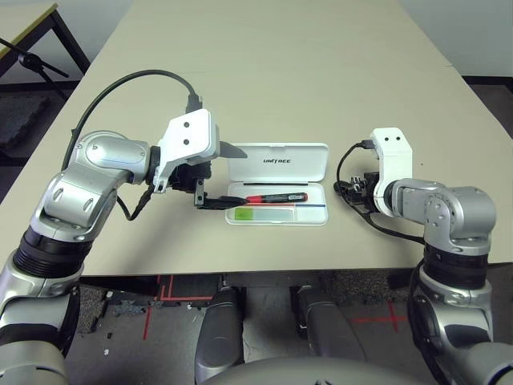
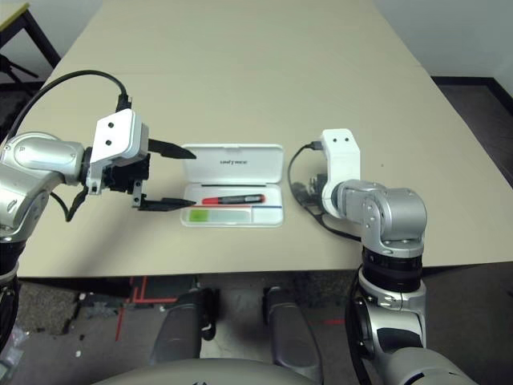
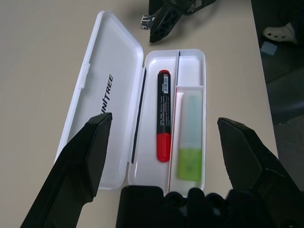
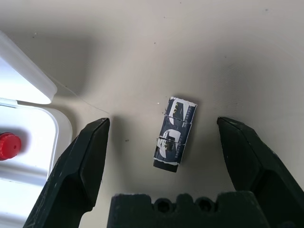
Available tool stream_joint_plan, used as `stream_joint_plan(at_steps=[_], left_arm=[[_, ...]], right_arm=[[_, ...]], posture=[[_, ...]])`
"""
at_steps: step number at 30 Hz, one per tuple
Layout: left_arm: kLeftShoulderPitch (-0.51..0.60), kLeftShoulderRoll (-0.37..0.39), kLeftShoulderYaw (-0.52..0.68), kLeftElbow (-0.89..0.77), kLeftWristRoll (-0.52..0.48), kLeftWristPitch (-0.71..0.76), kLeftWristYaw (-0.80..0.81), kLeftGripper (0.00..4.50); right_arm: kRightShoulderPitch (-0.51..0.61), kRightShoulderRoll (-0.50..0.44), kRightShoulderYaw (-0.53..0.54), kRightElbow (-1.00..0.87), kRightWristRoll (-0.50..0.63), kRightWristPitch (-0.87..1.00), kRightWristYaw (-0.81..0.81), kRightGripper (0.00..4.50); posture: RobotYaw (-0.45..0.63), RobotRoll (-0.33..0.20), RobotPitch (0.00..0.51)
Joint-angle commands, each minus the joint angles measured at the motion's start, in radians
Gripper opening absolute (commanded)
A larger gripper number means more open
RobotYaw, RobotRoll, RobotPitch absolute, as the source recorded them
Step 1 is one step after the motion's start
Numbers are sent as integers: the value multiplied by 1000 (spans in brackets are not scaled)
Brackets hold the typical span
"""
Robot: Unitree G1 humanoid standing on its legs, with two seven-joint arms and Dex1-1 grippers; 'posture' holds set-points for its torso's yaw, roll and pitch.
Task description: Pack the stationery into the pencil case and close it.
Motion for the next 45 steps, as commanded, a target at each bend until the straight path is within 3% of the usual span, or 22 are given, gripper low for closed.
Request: stream_joint_plan(at_steps=[1,9,10,14,17,24,28,35,45], left_arm=[[6,3,-12,-12,-3,13,6,4500],[2,4,-11,-24,-10,26,4,4500],[3,7,-9,-25,-11,27,3,4500],[2,16,-10,-26,-9,32,-1,4500],[4,29,-12,-20,-4,29,-4,4500],[6,62,-12,-15,0,30,-18,4500],[8,75,-15,-19,1,34,-21,4500],[18,93,-21,-20,12,33,-22,4500],[37,100,-17,-45,12,45,-7,4500]], right_arm=[[20,0,-3,35,6,21,1,3612],[0,-32,-4,54,17,21,24,527],[-10,-46,-9,63,20,21,34,323],[-58,-200,40,106,86,-17,156,323],[-74,-370,131,113,165,-77,313,323],[-49,-735,322,114,177,-556,786,323],[-57,-844,372,170,141,-796,1019,323],[-138,-843,449,234,91,-984,1260,323],[-178,-703,543,219,35,-1010,1308,323]], posture=[[-46,0,171],[-46,0,169],[-46,0,169],[-44,0,167],[-44,0,165],[-40,0,163],[-36,0,162],[-21,0,158],[2,0,158]])
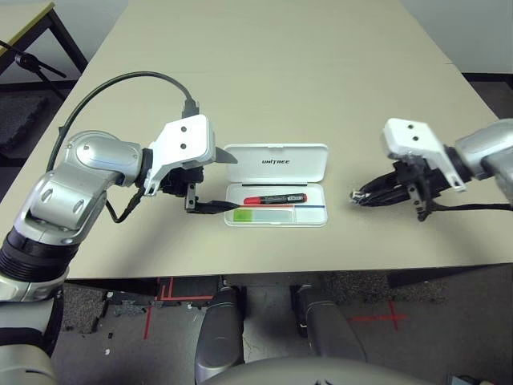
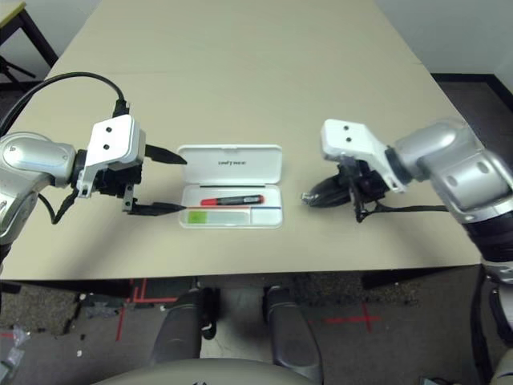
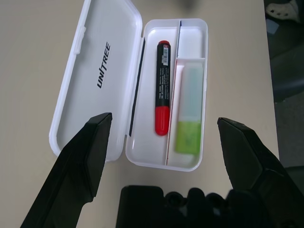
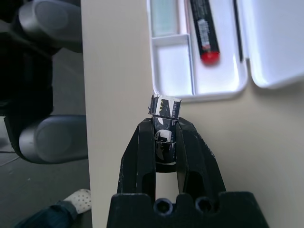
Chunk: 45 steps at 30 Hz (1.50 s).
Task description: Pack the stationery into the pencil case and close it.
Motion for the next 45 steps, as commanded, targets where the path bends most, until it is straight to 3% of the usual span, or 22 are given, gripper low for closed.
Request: stream_joint_plan(at_steps=[1,19,36,37,45], left_arm=[[17,9,-5,-30,3,10,6,4500],[43,9,-1,-65,-1,40,42,4500],[45,11,-3,-68,5,48,52,4500],[47,12,-2,-69,4,49,52,4500],[55,18,5,-68,5,45,53,4500]], right_arm=[[-16,32,27,-10,-24,-13,8,323],[-37,203,75,54,-122,-58,-31,323],[-40,269,99,86,-174,-96,-49,323],[-38,269,99,83,-175,-96,-49,1062],[-37,293,69,95,-160,-142,-52,4040]], posture=[[4,0,159],[35,0,165],[41,0,166],[42,0,166],[45,0,164]])
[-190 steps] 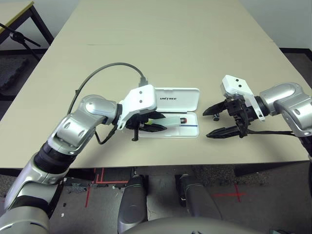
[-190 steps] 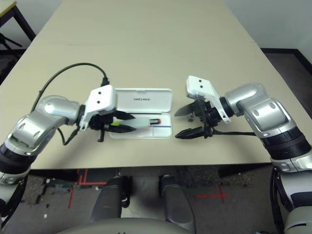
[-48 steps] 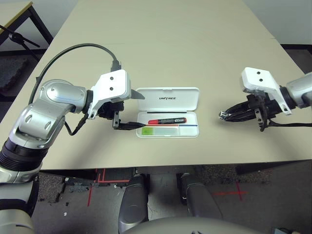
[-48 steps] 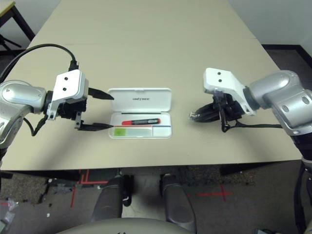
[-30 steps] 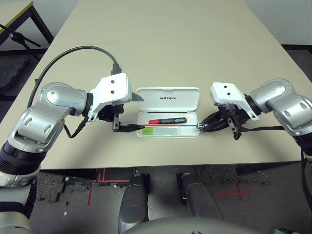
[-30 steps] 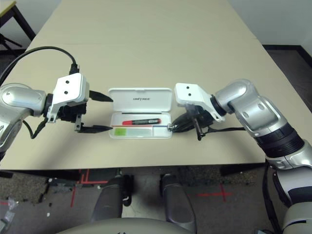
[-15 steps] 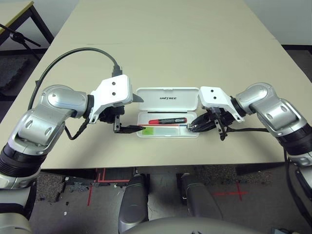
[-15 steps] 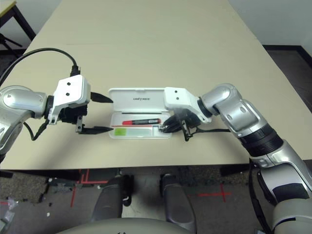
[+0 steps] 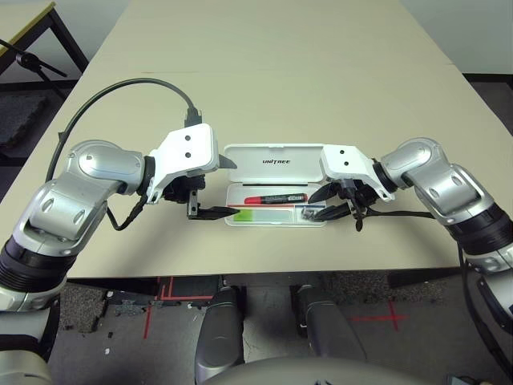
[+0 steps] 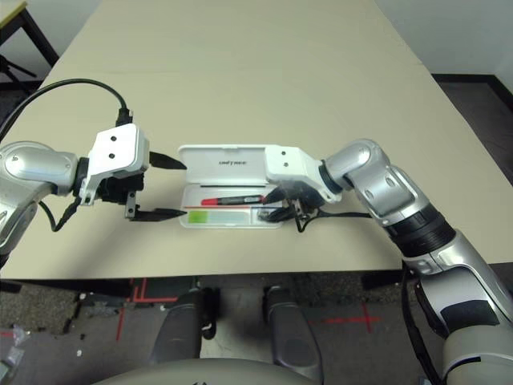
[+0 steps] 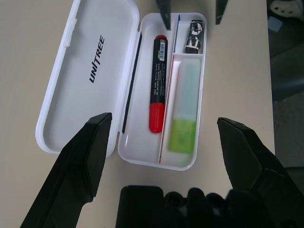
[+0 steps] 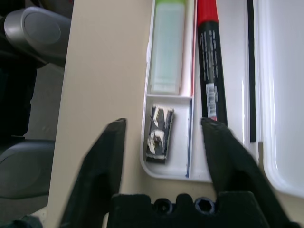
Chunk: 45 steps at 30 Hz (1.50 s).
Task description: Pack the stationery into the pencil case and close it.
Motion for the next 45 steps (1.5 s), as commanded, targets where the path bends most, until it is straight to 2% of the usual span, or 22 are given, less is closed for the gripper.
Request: stream_joint_plan(at_steps=[1,6,12,14,18,21,25,29,37,38,45], left_arm=[[17,14,6,-7,3,3,7,4500],[26,25,15,-2,2,1,6,4500],[52,53,31,7,3,9,3,4500],[67,66,49,16,-1,12,6,4500],[97,83,79,48,3,-2,7,4500],[107,83,96,93,15,-25,16,4500],[101,46,97,185,36,-55,62,4500],[94,0,88,286,70,-104,105,3251],[4,-157,69,521,155,-193,235,169],[-18,-182,70,560,165,-200,259,29],[-106,-290,62,701,205,-252,311,29]], right_arm=[[-5,4,-15,6,12,-31,5,4393],[-23,-18,-65,6,51,-2,19,4452],[-26,-149,-170,35,142,93,91,4452],[-7,-207,-228,65,173,97,115,4452],[29,-264,-299,82,221,113,125,4452],[64,-282,-338,77,256,137,118,4452],[112,-292,-372,48,293,167,102,4452],[127,-294,-386,37,309,181,85,4500],[140,-297,-388,23,321,181,67,4500],[140,-295,-387,21,322,180,63,4500],[131,-291,-376,24,317,160,56,4500]], posture=[[45,0,164],[49,0,167],[55,0,184],[54,0,187],[48,0,184],[40,0,183],[31,0,182],[26,0,183],[10,0,169],[4,0,163],[-12,0,143]])
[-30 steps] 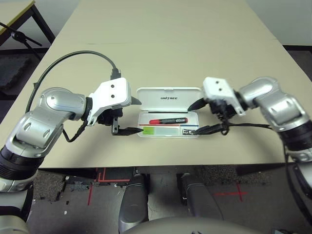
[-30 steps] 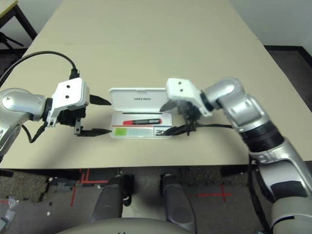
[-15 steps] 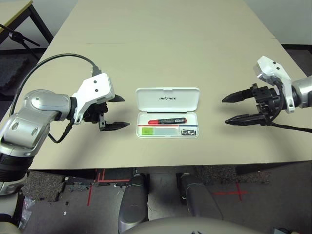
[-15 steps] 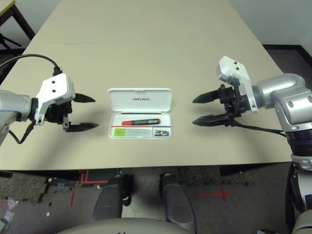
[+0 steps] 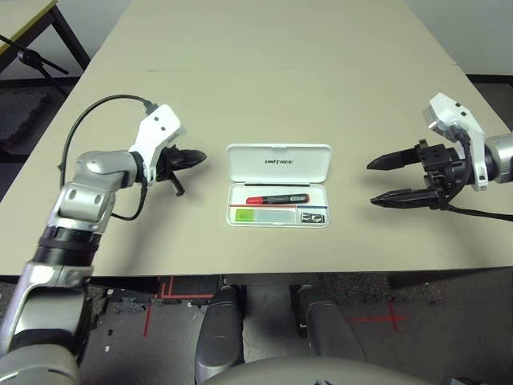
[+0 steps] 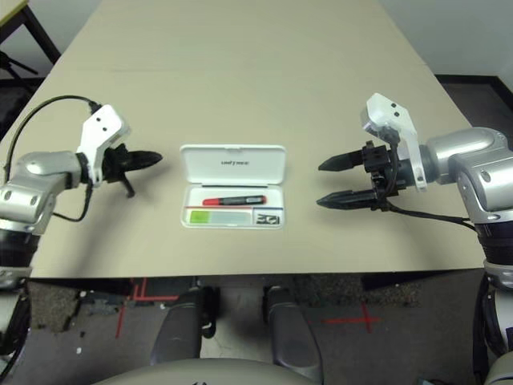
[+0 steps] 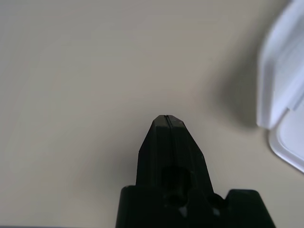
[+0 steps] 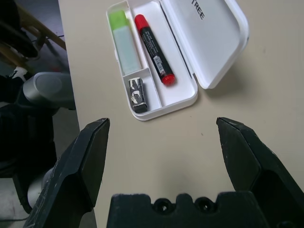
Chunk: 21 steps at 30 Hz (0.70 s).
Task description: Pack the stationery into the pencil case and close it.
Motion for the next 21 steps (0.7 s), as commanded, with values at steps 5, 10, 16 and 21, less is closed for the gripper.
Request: stream_joint_plan(at_steps=[5,10,16,21], left_arm=[[-46,-71,-26,59,22,-29,0,29],[-39,-94,-47,22,12,-37,-38,29],[-6,-94,-59,-72,-21,-35,-113,29],[30,-90,-71,-173,-61,-32,-188,29]], right_arm=[[-10,-2,4,2,-2,-27,-2,4500],[-1,5,11,2,-10,-40,-14,4500],[-6,8,20,6,-14,-44,-13,4500],[-5,13,25,14,-21,-52,-13,4500]], posture=[[-19,0,137],[-27,0,142],[-26,0,145],[-25,0,146]])
